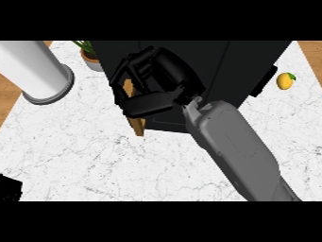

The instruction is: Pick up the bottled water, place it into the cabinet and close the cabinet

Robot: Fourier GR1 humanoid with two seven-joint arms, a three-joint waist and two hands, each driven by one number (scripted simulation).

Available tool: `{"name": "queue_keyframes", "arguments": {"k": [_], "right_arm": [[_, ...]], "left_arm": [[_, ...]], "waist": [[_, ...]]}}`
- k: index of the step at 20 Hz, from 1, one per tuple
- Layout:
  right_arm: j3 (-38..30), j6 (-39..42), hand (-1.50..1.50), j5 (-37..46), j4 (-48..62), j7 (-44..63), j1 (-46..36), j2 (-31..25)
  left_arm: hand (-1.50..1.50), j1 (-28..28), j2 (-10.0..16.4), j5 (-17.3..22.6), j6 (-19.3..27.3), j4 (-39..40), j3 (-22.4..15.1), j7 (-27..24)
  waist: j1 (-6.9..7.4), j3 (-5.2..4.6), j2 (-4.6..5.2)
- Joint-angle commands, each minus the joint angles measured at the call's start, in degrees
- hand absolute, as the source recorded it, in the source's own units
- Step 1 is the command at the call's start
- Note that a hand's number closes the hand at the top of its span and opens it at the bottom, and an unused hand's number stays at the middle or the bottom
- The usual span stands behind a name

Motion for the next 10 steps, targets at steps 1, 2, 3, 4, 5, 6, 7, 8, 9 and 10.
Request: {"name": "queue_keyframes", "arguments": {"k": [1, 2, 3, 4, 5, 6, 7, 8, 9, 10], "right_arm": [[-7.5, 0.5, 1.50, 1.1, 10.6, -2.9, -2.0, -6.4], [-7.5, 2.0, 1.50, 0.7, 11.1, -3.4, -2.3, -7.0], [-8.4, 2.9, 1.50, 0.2, 11.1, -4.8, -1.1, -8.2], [-8.1, 2.8, 1.50, 0.5, 12.3, -5.3, -1.7, -7.8], [-8.2, 2.8, 1.50, 0.3, 12.0, -4.1, -2.5, -7.8], [-7.9, 3.3, 1.50, 0.3, 13.0, -5.2, -2.4, -7.5], [-8.4, 3.6, 1.50, 0.0, 12.6, -5.3, -2.3, -8.1], [-7.4, 3.7, 1.50, 0.6, 13.3, -6.1, -2.2, -7.3], [-8.3, 3.8, 1.50, 0.1, 14.3, -5.5, -3.6, -7.6], [-8.4, 3.7, 1.50, 0.0, 13.7, -5.6, -3.6, -7.7]], "left_arm": [[1.50, -0.8, 0.5, 0.9, -0.5, 0.2, 1.2, 0.8], [1.50, -1.6, 0.3, 0.7, -0.2, -0.2, 1.2, 0.8], [1.50, -1.0, -0.4, -0.2, 0.4, -0.2, 0.5, 0.3], [1.50, -1.8, -0.3, 0.3, 0.4, 0.3, 0.9, 0.6], [1.50, -1.9, 0.7, -0.2, 0.1, -0.7, 0.8, 1.2], [1.50, -1.9, 0.1, 0.2, -0.1, 0.4, 1.1, 0.7], [1.50, -2.2, -0.1, -0.4, -0.1, -0.1, 0.3, 0.8], [1.50, -2.3, 0.0, -0.5, 0.4, 0.2, 0.0, 1.7], [1.50, -1.9, 0.2, 0.3, -0.1, -0.4, 0.5, 1.7], [1.50, -3.1, -0.1, 0.3, 1.1, -0.5, 0.2, 2.8]], "waist": [[-0.55, 0.41, 3.06], [-0.64, 0.42, 3.09], [-0.58, 0.44, 3.23], [-0.37, 0.40, 3.53], [-0.69, 0.42, 3.08], [-0.36, 0.37, 3.32], [-0.82, 0.39, 3.21], [-0.76, 0.39, 3.26], [-0.01, 0.38, 3.33], [-0.84, 0.41, 3.29]]}}
